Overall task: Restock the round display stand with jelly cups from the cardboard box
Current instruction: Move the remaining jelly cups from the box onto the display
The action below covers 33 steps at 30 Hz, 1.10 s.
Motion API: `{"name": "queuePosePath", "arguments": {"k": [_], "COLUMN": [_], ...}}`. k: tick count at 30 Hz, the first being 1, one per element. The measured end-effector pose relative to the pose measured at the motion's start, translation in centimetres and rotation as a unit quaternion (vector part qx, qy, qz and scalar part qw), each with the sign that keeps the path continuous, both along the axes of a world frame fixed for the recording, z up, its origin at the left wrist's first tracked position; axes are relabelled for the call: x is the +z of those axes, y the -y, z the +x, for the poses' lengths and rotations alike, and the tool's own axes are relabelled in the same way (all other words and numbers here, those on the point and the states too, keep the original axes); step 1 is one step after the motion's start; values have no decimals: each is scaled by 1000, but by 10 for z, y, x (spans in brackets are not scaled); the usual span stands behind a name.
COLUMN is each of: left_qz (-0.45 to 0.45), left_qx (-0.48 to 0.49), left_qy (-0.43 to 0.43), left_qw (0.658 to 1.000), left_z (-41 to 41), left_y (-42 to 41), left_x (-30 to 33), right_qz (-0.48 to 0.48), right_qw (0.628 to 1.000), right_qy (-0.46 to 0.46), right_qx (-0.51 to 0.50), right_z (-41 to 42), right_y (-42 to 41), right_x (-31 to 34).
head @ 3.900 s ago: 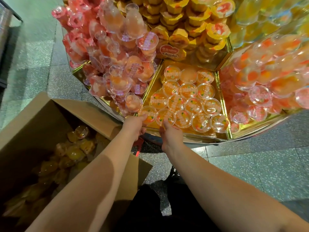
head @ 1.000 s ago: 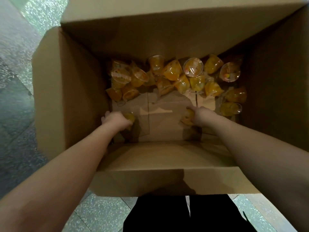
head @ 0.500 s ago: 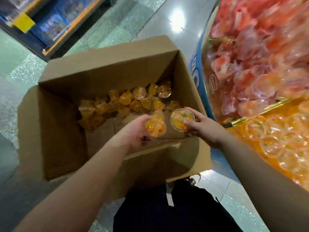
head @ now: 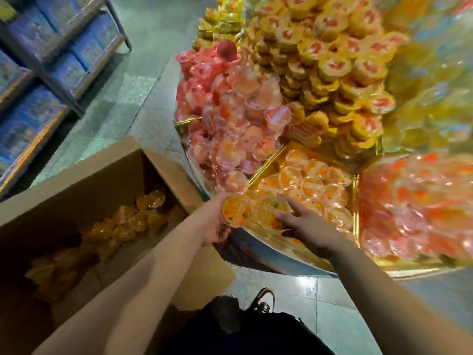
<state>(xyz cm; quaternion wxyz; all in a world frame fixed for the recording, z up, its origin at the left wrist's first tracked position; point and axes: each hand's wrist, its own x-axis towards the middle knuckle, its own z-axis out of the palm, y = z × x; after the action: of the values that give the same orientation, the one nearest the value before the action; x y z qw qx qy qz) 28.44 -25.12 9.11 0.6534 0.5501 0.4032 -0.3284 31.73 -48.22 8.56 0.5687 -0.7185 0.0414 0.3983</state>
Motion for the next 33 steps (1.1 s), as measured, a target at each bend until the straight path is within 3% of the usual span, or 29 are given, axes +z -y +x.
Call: {"name": "queuePosePath", "arguments": {"k": [8,15,22,28,33], "left_qz": [81,63,71,82,96], "left_qx": [-78,-116,-106,-124,-125], "left_qy": [59,102,81,84,49], "left_qw": [992,986,988,985,986], "left_z": [43,82,149,190,210], "left_y": [83,123,165,192,203], "left_x": [1,-1,-16,-29,-47], "right_qz": [60,97,139,125,63], "right_qw": [993,976,912,888,890], "right_qy": [-21,-42,-93,-94,-96], "right_qx": [-99,-191,-374,-433,-442], "right_z": [3,19,66,107,123], "right_y": [76,110,119,116,118], "right_x": [6,-2,-16,-38,-50]}}
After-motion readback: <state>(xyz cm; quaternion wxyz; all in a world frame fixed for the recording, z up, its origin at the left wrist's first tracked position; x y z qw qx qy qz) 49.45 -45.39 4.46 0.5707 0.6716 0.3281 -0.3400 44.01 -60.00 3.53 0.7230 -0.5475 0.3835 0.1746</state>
